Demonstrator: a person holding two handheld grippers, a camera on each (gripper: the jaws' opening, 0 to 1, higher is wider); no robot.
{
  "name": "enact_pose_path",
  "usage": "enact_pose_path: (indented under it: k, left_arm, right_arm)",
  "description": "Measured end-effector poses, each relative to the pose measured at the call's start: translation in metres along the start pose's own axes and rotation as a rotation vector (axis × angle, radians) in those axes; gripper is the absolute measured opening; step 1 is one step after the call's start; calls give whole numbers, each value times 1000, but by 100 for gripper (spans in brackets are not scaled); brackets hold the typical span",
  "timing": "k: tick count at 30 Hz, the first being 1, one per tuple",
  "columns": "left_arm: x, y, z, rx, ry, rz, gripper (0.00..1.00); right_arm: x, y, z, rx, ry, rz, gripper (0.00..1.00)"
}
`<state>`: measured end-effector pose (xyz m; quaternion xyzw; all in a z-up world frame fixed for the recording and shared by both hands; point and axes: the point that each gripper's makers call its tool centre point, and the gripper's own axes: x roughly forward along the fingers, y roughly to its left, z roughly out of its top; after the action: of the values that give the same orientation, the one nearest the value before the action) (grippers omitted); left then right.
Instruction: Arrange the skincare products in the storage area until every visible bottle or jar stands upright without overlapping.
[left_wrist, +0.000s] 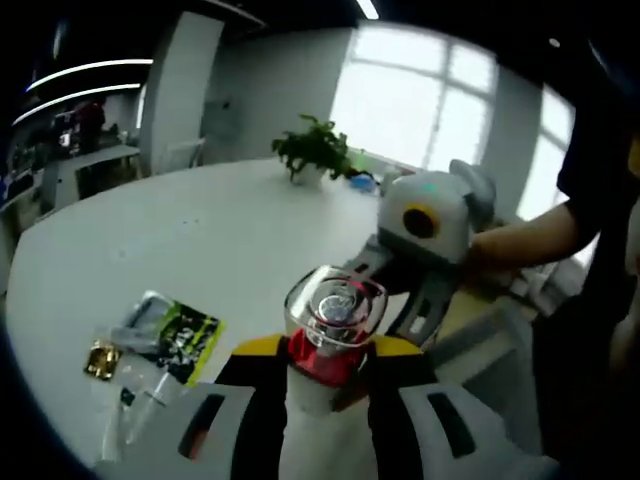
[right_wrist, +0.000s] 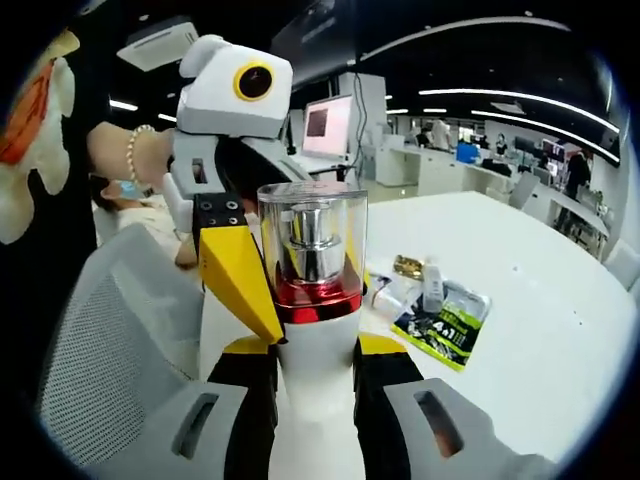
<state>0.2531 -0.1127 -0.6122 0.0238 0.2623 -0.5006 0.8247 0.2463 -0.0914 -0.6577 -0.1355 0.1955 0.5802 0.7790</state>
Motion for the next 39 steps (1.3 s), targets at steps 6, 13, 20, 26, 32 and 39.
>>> enact_pose_path:
  k: [6, 13, 20, 26, 32, 39]
  left_arm:
    - [8, 1, -6, 8, 13, -10, 25]
    - [16, 1, -14, 4, 28, -16, 25]
    - [23, 6, -27, 47, 61, -13, 26]
    - [27, 9, -31, 70, 78, -9, 26]
    - [31, 11, -27, 87, 70, 2, 26]
    - [42, 13, -21, 125, 54, 25, 26]
  right_arm:
    - [1, -3, -9, 14, 4, -5, 28]
    - [2, -6, -22, -2, 31, 0, 28]
    - [4, -8, -33, -38, 43, -17, 28]
    - [4, -10, -39, -32, 24, -18, 28]
    - [3, -17, -39, -26, 1, -29, 28]
    - [2, -28, -41, -34, 2, -37, 29]
